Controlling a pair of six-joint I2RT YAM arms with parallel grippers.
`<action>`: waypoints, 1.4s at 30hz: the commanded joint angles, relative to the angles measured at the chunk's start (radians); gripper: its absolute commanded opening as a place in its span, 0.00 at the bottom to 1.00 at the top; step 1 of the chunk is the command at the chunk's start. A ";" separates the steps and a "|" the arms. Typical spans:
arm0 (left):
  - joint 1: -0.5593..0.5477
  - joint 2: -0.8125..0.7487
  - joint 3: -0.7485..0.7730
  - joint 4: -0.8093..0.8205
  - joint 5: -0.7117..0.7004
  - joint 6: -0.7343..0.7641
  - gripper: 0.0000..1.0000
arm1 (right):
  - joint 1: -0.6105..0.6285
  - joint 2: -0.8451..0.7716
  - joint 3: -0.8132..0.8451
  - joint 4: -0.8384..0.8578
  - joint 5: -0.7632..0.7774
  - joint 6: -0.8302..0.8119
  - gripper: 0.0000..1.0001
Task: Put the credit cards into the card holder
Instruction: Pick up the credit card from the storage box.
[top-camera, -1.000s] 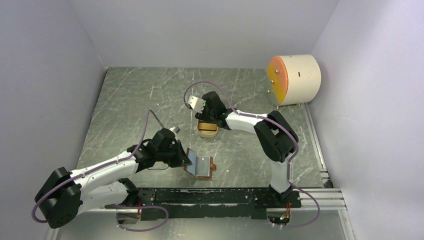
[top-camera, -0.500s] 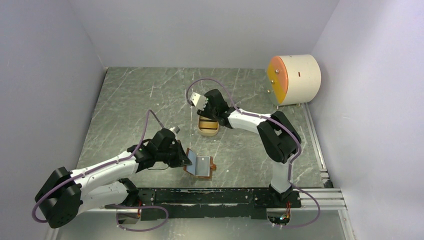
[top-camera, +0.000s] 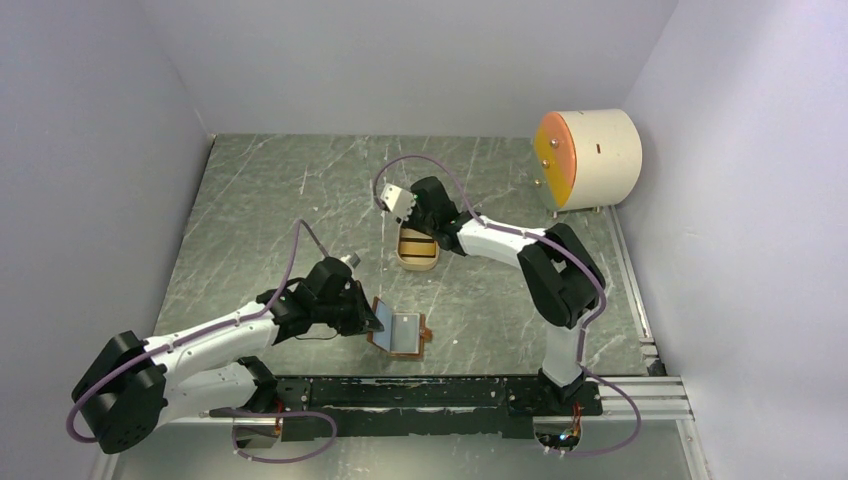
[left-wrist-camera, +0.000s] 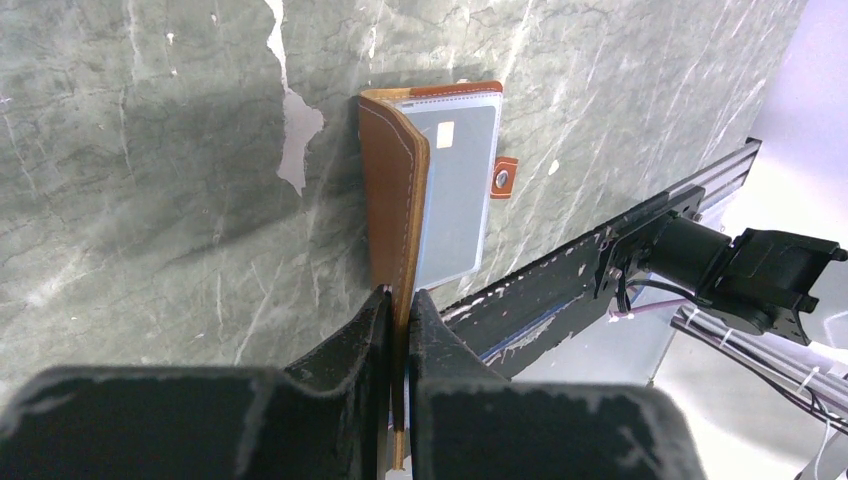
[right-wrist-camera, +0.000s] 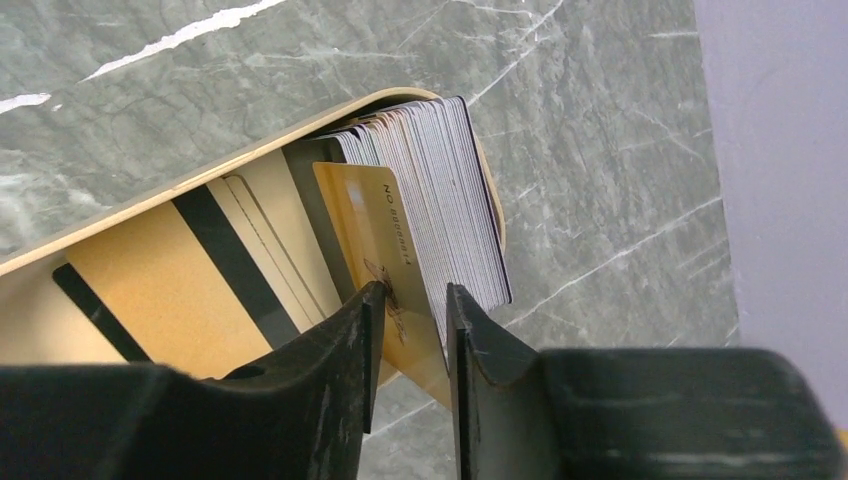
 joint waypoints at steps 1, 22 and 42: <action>0.005 0.004 -0.008 0.030 0.009 -0.010 0.09 | -0.014 -0.072 0.031 -0.030 -0.022 0.025 0.31; 0.004 0.018 -0.001 0.097 0.018 -0.038 0.09 | -0.008 -0.234 -0.023 -0.210 -0.251 0.308 0.00; 0.006 0.135 -0.105 0.373 0.012 -0.115 0.27 | 0.151 -0.685 -0.564 -0.014 -0.255 1.430 0.00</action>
